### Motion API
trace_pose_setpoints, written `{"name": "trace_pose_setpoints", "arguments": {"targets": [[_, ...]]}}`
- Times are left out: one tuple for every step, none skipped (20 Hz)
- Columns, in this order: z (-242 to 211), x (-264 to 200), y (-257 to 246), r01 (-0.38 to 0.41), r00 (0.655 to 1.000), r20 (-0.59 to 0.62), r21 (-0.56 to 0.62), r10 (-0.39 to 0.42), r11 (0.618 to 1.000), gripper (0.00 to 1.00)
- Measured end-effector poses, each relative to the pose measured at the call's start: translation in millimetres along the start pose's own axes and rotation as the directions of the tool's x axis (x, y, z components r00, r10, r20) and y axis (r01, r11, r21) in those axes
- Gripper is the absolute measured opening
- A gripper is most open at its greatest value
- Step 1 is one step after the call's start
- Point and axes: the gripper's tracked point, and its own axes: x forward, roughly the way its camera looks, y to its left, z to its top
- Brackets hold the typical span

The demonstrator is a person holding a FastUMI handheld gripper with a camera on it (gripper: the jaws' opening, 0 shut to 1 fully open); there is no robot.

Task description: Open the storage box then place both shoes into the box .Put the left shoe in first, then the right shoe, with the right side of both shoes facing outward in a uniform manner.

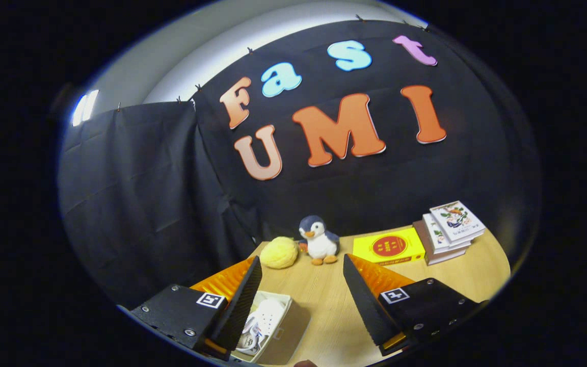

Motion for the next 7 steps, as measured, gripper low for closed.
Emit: {"name": "trace_pose_setpoints", "arguments": {"targets": [[13.0,-3.4,-9.9,0.02,0.998,0.055,-0.017,-0.019,1.0,0.95],[24.8,-6.6,-21.1,0.045,0.994,0.106,-0.041,-0.04,0.998,0.95],[33.1,-9.1,-31.0,0.07,0.987,0.149,-0.07,-0.059,0.995,0.95],[39.5,-12.6,-41.4,0.098,0.981,0.176,-0.099,-0.08,0.99,0.95],[43.1,-16.7,-48.8,0.118,0.975,0.2,-0.12,-0.092,0.986,0.95],[48.0,-18.7,-54.2,0.134,0.971,0.217,-0.129,-0.104,0.982,0.95],[52.8,-20.8,-57.5,0.144,0.966,0.232,-0.131,-0.111,0.981,0.95]]}}
